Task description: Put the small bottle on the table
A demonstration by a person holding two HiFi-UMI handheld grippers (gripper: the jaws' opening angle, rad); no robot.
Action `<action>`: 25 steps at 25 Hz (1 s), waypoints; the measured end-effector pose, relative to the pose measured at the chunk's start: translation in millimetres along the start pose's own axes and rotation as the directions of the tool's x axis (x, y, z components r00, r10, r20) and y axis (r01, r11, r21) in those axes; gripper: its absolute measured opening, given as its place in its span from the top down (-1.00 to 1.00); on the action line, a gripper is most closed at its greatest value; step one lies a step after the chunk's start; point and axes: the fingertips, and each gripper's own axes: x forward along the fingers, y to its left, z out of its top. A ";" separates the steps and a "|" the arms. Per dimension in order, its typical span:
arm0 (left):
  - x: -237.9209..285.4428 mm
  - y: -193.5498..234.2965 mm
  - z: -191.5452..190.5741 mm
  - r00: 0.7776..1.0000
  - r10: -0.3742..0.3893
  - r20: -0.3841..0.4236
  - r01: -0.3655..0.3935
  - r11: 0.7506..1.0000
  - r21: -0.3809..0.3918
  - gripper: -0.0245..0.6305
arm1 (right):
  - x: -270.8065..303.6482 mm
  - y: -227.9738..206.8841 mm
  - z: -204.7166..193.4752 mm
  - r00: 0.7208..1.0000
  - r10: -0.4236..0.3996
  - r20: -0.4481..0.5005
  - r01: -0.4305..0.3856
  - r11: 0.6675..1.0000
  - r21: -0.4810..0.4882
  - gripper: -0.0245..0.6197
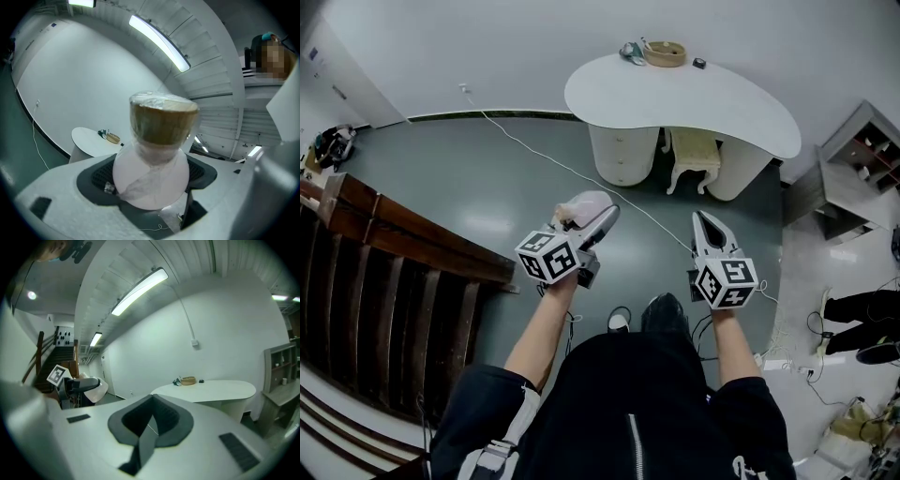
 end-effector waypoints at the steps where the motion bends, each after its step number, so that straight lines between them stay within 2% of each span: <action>1: 4.7 1.6 1.0 1.000 -0.002 -0.002 0.002 1.000 0.002 -0.30 | 3.3 -3.6 1.1 1.000 -0.003 0.000 0.003 1.000 0.000 0.92; 8: 54.8 24.1 11.8 1.000 -0.002 -0.012 0.002 1.000 0.010 -0.30 | 44.8 -37.5 8.9 1.000 0.003 -0.004 -0.003 1.000 0.007 0.92; 13: 109.6 45.1 22.9 1.000 0.022 -0.021 -0.021 1.000 0.019 -0.30 | 93.1 -82.4 18.4 1.000 0.021 -0.017 -0.020 1.000 0.020 0.92; 22: 233.5 71.2 58.9 0.998 0.067 0.013 -0.068 0.997 0.033 -0.30 | 188.7 -173.4 72.9 0.996 0.084 -0.005 -0.084 0.996 -0.023 0.91; 25: 267.8 74.7 59.7 0.996 0.088 0.017 -0.088 0.995 0.041 -0.30 | 209.5 -199.9 79.5 0.995 0.101 -0.005 -0.101 0.994 -0.033 0.91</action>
